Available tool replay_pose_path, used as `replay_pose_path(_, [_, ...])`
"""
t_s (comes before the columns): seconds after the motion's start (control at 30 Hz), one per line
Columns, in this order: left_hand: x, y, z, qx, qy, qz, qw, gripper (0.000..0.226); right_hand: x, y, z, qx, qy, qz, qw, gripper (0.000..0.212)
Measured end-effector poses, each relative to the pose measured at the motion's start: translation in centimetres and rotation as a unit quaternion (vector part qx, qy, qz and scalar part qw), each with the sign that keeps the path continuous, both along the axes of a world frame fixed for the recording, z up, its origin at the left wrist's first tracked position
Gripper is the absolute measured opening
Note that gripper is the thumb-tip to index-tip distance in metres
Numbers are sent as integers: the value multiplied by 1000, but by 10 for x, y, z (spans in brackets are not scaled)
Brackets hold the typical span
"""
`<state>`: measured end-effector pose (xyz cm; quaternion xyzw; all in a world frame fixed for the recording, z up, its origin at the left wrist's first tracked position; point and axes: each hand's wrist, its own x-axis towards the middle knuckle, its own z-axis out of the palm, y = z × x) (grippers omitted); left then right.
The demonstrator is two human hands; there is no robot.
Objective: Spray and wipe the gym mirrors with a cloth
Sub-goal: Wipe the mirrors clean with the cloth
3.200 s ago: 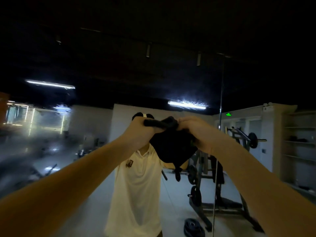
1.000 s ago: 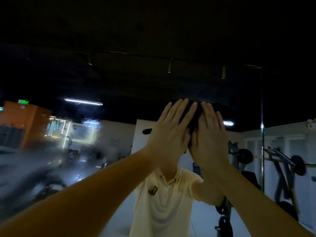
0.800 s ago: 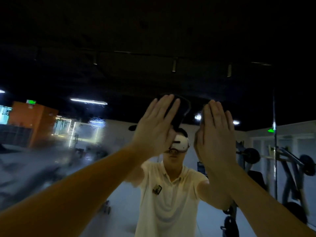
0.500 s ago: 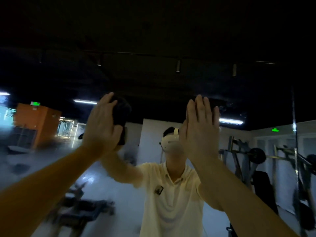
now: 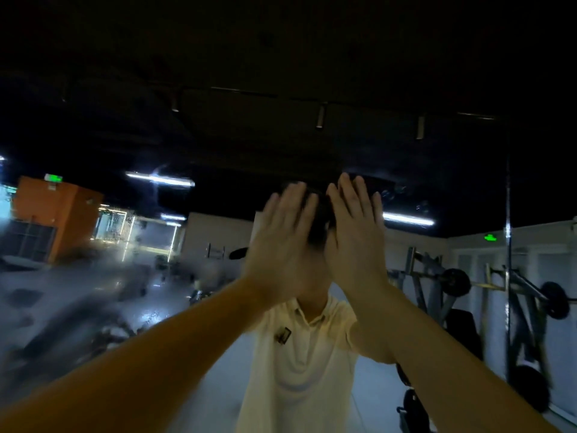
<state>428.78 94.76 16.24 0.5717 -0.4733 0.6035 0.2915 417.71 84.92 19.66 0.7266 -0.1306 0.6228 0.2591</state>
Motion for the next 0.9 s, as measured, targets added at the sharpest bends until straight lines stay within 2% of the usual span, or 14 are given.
replay_pose_path(0.1, [-25,-23,-11,46,-36,-8,998,66,-22,-9,-9,-3,-4,53,999,62])
replay_pose_path(0.17, [-19,-17,-13,58,-51,-12,997,66,-35,-12,-21,-18,-18,15,1000,61])
replay_pose_path(0.3, [14,12,-27,62,-65,27,996,71,-39,-10,-38,-52,22,-61,997,61])
replay_pose_path(0.43, [51,44,-36,27,-15,41,999,72,-24,-1,-44,-50,47,-112,991,65])
replay_pose_path(0.7, [129,109,-85,-80,64,35,994,72,4,14,-71,-30,17,-102,994,66])
replay_pose_path(0.9, [111,86,-98,-117,86,42,988,73,8,10,-75,-27,25,-119,992,64])
